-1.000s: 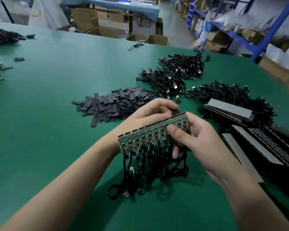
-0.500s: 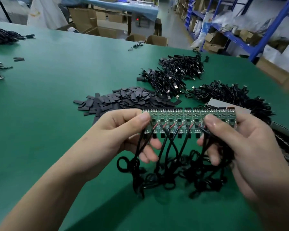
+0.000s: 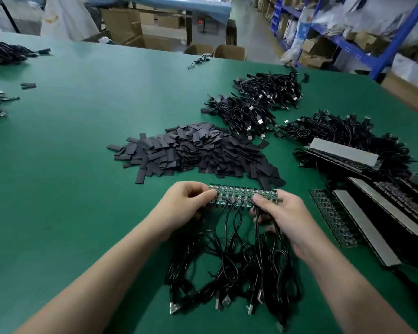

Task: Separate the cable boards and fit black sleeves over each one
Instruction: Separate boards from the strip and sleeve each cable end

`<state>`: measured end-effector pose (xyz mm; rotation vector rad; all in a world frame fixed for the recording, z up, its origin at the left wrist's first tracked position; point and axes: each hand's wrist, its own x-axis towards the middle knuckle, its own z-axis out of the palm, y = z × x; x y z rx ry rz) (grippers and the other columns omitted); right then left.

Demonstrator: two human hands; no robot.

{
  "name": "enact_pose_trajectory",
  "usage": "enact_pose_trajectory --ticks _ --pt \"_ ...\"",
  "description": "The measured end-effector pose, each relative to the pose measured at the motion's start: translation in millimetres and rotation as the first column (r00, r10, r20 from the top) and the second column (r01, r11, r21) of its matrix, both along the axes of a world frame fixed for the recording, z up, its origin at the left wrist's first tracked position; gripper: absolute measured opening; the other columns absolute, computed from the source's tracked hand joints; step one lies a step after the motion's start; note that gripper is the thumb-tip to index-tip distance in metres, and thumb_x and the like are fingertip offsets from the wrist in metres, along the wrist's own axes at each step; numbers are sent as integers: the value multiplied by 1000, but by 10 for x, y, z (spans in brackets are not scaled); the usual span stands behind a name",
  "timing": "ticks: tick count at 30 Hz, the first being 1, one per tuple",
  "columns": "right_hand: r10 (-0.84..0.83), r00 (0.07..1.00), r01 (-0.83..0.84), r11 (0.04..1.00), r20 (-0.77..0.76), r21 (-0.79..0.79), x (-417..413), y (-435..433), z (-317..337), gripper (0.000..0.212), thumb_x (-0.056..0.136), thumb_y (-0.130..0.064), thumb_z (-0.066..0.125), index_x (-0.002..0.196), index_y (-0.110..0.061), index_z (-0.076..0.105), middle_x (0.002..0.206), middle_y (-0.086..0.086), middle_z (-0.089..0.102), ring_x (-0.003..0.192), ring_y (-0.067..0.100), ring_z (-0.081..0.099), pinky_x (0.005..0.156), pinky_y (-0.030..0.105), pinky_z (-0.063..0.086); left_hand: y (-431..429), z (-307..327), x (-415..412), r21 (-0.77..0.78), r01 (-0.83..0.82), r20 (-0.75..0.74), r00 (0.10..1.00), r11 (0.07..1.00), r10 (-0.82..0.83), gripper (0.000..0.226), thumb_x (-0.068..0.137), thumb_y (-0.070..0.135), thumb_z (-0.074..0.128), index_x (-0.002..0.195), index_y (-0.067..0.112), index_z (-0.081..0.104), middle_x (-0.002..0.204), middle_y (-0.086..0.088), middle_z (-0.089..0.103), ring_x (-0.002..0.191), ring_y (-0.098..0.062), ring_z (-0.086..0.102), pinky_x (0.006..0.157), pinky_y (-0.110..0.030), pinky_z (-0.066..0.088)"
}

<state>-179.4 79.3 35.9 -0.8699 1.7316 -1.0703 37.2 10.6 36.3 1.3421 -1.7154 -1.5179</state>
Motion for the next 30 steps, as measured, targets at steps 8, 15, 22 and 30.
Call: enact_pose_trajectory --ticks 8,15,22,30 --pt "166 749 -301 948 -642 -106 -194 -89 99 20 85 -43 78 103 -38 69 104 -24 66 103 -9 58 83 16 42 -218 3 104 -152 117 61 992 981 -109 37 67 49 81 89 20 77 74 5 73 66 -3 63 68 -15 49" --pt "425 602 -565 825 -676 16 192 -455 140 8 90 -46 72 93 -39 72 87 -23 69 86 -7 61 72 11 42 -176 -142 123 -129 78 -128 987 989 -94 14 87 39 72 87 28 82 72 2 72 56 -5 59 53 -15 45" --pt "525 670 -611 791 -525 12 207 -571 91 7 87 -37 80 82 -32 78 79 -14 75 74 1 67 70 25 51 -189 -170 141 -5 75 -218 973 997 -74 9 86 24 74 82 17 79 71 -3 71 63 -10 63 62 -19 52" --pt "551 732 -624 778 -401 -69 227 -617 101 5 88 -31 81 85 -28 78 83 -11 77 80 5 72 81 34 56 -265 -140 198 74 69 -302 952 995 -43 17 80 26 75 87 12 81 83 -12 75 72 -15 68 67 -20 55"
